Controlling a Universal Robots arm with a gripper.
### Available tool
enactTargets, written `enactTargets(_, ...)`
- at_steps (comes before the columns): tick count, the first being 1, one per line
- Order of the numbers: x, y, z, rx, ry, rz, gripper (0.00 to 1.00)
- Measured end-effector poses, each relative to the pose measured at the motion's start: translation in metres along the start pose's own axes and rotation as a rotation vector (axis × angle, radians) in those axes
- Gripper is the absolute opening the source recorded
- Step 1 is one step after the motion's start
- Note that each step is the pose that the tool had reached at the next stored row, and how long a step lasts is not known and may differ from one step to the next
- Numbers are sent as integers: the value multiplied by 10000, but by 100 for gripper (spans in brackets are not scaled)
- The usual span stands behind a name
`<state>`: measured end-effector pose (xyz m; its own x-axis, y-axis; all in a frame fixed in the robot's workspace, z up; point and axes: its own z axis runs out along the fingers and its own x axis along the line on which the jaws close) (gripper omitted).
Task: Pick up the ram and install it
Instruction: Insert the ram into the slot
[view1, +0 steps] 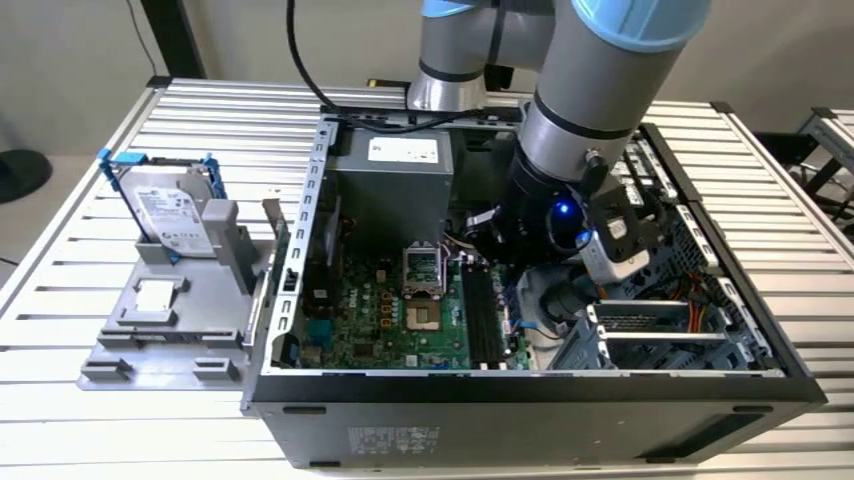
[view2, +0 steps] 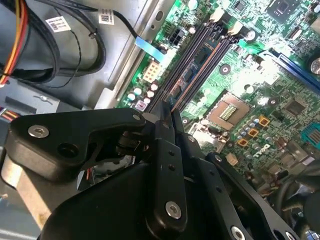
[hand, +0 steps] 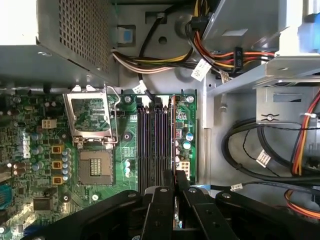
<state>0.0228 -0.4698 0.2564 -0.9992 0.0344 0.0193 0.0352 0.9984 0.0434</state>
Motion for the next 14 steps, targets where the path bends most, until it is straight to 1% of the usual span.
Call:
enactTargets(6,5,-19,107,-1,-5,96,0)
enactTargets(14,2,-65,247,-3,-11,258,0)
